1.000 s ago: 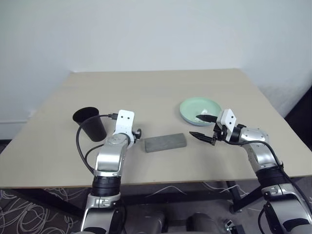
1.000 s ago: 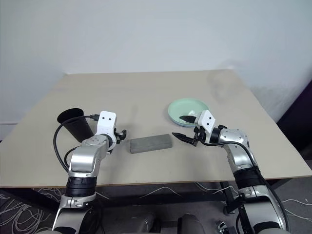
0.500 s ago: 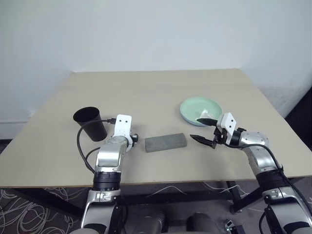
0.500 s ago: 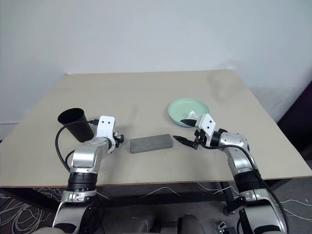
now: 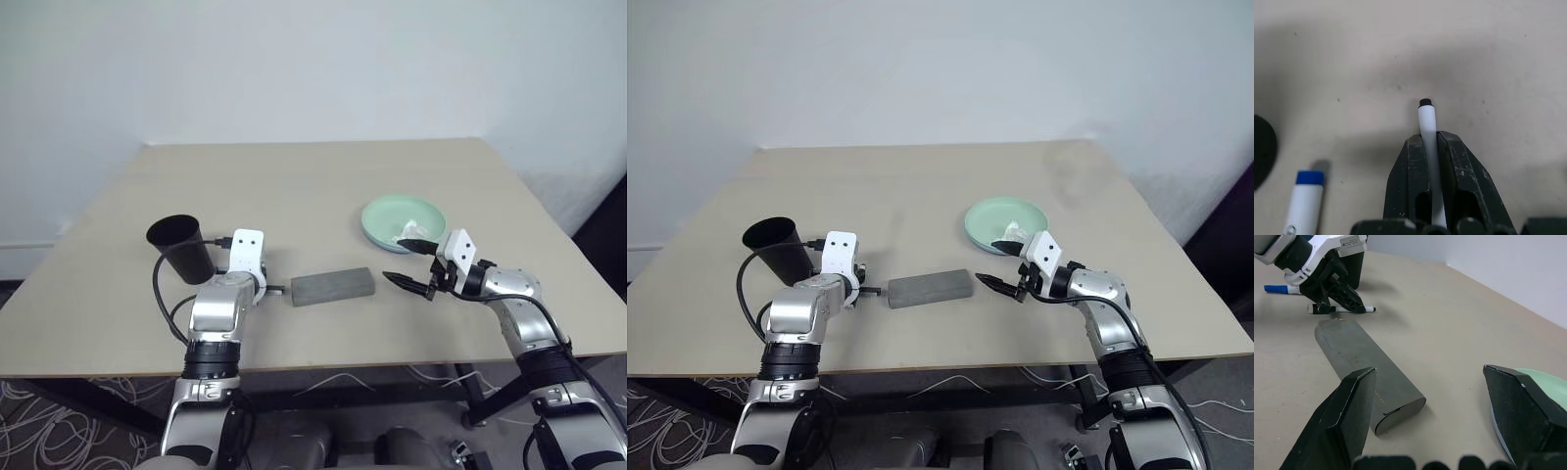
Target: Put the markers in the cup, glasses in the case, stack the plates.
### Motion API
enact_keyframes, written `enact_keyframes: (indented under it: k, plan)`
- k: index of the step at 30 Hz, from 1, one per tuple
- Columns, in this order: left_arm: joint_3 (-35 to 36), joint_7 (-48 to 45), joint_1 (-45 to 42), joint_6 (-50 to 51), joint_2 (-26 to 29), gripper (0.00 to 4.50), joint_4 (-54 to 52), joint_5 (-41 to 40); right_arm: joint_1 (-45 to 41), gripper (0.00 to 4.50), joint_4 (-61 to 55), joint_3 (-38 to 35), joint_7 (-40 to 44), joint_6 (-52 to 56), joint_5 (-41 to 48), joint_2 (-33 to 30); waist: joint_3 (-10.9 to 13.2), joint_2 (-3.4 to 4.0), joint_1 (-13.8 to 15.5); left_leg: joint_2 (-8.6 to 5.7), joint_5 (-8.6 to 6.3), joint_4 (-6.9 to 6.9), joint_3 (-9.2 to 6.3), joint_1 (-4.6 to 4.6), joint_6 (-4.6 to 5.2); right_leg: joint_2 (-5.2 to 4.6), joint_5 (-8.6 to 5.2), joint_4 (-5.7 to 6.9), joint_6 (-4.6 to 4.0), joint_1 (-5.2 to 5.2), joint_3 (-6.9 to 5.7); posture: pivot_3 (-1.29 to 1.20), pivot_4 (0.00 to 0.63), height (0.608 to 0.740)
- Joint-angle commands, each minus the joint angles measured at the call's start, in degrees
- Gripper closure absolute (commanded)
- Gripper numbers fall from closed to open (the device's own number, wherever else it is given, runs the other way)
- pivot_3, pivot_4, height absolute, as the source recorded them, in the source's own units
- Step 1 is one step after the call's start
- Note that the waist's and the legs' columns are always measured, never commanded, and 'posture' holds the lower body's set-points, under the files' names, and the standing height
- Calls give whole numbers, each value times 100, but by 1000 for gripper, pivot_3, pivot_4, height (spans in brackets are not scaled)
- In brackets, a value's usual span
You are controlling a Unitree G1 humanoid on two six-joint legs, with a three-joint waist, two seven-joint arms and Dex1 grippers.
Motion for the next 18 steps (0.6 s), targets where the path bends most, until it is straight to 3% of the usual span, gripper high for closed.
enact_keyframes:
  k: [1,8,18]
  plan:
    - [-217,-118,-259,-1466,331,4451,-189,180,-137,711,-243,-104,-36,-2,8,-59,0,-1,1,0,0,-1,0,-1,0,0,0,0,0,-1,1,0,0,736]
    - [-133,145,-307,-3890,624,4451,-105,373,-171,711,-257,-102,-49,27,-13,-45,0,0,6,0,0,-2,2,-3,0,-4,1,-9,-1,-1,1,0,0,736]
    - [382,1190,-538,-5815,1274,4451,1032,806,-119,711,-301,-129,-54,40,-17,-68,0,0,7,0,0,-4,3,0,0,-1,3,-4,-4,-3,-1,0,0,736]
